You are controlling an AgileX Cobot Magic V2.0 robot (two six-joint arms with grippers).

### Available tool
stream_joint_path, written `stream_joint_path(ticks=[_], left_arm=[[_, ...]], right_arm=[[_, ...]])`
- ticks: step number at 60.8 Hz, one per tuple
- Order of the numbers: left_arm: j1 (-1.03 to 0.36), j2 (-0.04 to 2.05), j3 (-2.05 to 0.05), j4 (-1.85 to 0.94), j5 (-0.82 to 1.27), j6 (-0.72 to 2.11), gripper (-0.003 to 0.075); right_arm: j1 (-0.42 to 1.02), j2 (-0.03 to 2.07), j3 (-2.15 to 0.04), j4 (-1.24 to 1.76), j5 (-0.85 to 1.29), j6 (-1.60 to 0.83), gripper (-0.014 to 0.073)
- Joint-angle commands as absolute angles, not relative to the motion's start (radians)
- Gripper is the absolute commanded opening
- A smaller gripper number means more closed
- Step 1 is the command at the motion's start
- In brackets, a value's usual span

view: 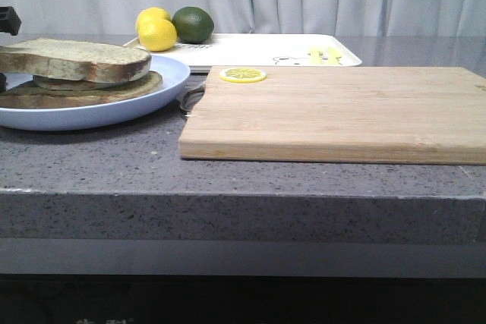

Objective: Place bread and move sandwich to tray
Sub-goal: 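Grip the blue plate rim with the left gripper and lift it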

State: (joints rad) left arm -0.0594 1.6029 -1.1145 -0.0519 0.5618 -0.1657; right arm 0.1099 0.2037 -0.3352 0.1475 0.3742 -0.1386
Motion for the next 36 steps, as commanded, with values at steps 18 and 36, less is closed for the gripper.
stream_joint_path(ticks=[18, 36], left_arm=[[-0.059, 1.600, -1.147, -0.068, 0.511, -0.173, -0.0018], [-0.059, 1.548, -1.265, -0.082, 0.607, -0.163, -0.0017]], right_arm=[[0.110, 0.214, -0.363, 0.153, 0.295, -0.141, -0.0109], [0.110, 0.214, -0.363, 0.153, 0.299, -0.141, -0.0109]])
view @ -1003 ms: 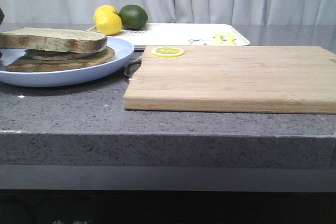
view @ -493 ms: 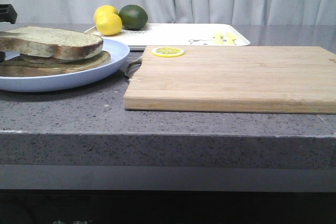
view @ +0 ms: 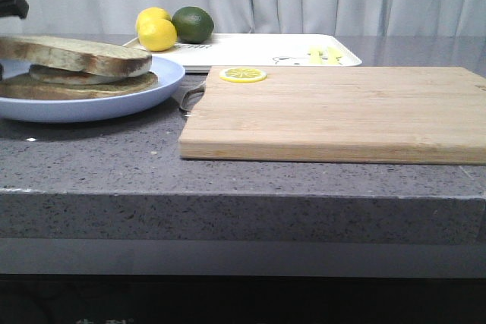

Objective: Place bread and move sandwich to tray
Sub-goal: 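Grip the blue plate rim with the left gripper and lift it, then carry the plate with the sandwich onto the white tray and lower it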

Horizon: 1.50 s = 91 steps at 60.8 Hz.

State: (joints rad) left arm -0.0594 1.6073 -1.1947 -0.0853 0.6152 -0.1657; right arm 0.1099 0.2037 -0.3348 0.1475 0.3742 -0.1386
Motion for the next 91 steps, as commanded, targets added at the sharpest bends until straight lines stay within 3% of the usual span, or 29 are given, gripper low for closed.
stream_joint_path(ticks=[1, 12, 33, 47, 91], left_arm=[[-0.059, 1.549, -1.275, -0.085, 0.614, -0.163, -0.0017], [-0.033, 1.549, -1.367, -0.234, 0.668, -0.065, -0.0017], [0.100, 1.549, -1.420, -0.907, 0.815, 0.378, -0.0018], [0.089, 1.601, -1.477, -0.977, 0.829, 0.406, -0.0018], [-0.086, 2.412, -2.644, -0.794, 1.172, 0.031, -0.0018]], right_arm=[[0.110, 0.214, -0.363, 0.153, 0.299, -0.141, -0.0109], [0.110, 0.214, -0.363, 0.153, 0.300, -0.141, -0.0109], [0.110, 0.214, -0.363, 0.153, 0.301, -0.141, -0.0109], [0.110, 0.214, -0.363, 0.153, 0.301, -0.141, -0.0109], [0.110, 0.214, -0.363, 0.153, 0.318, -0.141, -0.0109]])
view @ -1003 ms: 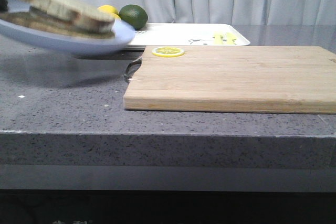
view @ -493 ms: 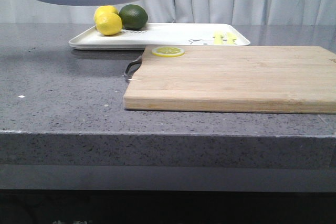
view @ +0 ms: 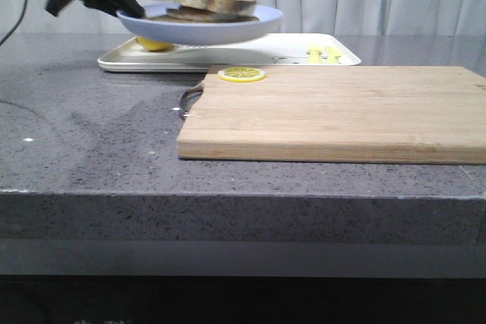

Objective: Place bread and move sandwich to tray
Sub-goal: 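Carry the plate with the sandwich onto the white tray and lower it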

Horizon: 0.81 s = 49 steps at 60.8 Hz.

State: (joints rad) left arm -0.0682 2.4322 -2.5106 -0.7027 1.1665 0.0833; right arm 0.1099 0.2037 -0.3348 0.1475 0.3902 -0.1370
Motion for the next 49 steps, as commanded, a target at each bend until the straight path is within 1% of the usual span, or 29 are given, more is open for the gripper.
stream_joint_path(ticks=[1, 11, 24, 36, 49], left_arm=[[-0.089, 2.422, -2.659, -0.794, 1.172, 0.028, -0.0018], [-0.098, 2.498, -2.750, -0.773, 1.167, 0.021, -0.0018], [-0.100, 2.532, -2.752, -0.762, 1.103, 0.055, -0.0018], [-0.120, 2.554, -2.754, -0.753, 0.977, 0.139, -0.0018], [-0.139, 2.572, -2.754, -0.739, 0.935, 0.235, -0.0017]], right_arm=[[0.110, 0.214, -0.363, 0.153, 0.318, -0.141, -0.0109], [0.110, 0.214, -0.363, 0.153, 0.320, -0.141, -0.0109], [0.110, 0.214, -0.363, 0.153, 0.324, -0.141, -0.0109], [0.110, 0.214, -0.363, 0.153, 0.325, -0.141, -0.0109], [0.110, 0.214, -0.363, 0.153, 0.325, -0.141, -0.0109]])
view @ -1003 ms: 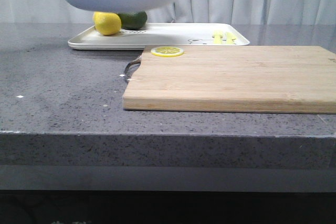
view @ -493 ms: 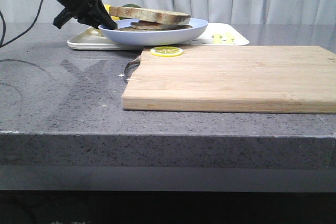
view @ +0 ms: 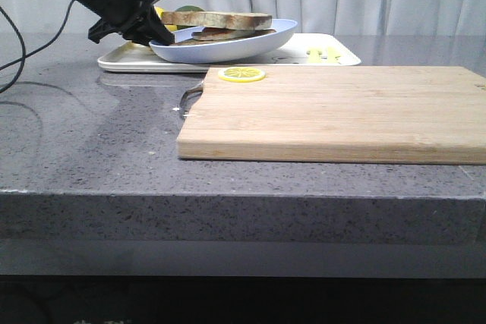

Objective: Place bread and move sandwich to tray
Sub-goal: 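Carry the plate with the sandwich onto the white tray and lower it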

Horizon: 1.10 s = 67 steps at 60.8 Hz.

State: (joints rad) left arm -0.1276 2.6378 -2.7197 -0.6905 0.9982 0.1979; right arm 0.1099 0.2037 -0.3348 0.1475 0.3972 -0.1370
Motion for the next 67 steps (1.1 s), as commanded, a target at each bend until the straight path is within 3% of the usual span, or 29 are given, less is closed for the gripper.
stream_joint_path(ticks=[1, 33, 59, 67], left_arm=[[-0.139, 2.572, -2.754, -0.739, 0.928, 0.240, -0.0017], [-0.168, 2.572, -2.752, -0.738, 0.734, 0.285, -0.0001], [-0.173, 2.570, -2.748, -0.717, 0.750, 0.303, 0.0262], [-0.154, 2.545, -2.755, -0.717, 0.784, 0.303, 0.0273]], right_arm=[[0.110, 0.214, -0.363, 0.153, 0.325, -0.141, -0.0109], [0.110, 0.214, -0.363, 0.153, 0.329, -0.141, -0.0109], [0.110, 0.214, -0.363, 0.153, 0.332, -0.141, -0.0109], [0.110, 0.214, -0.363, 0.153, 0.332, -0.141, -0.0109]])
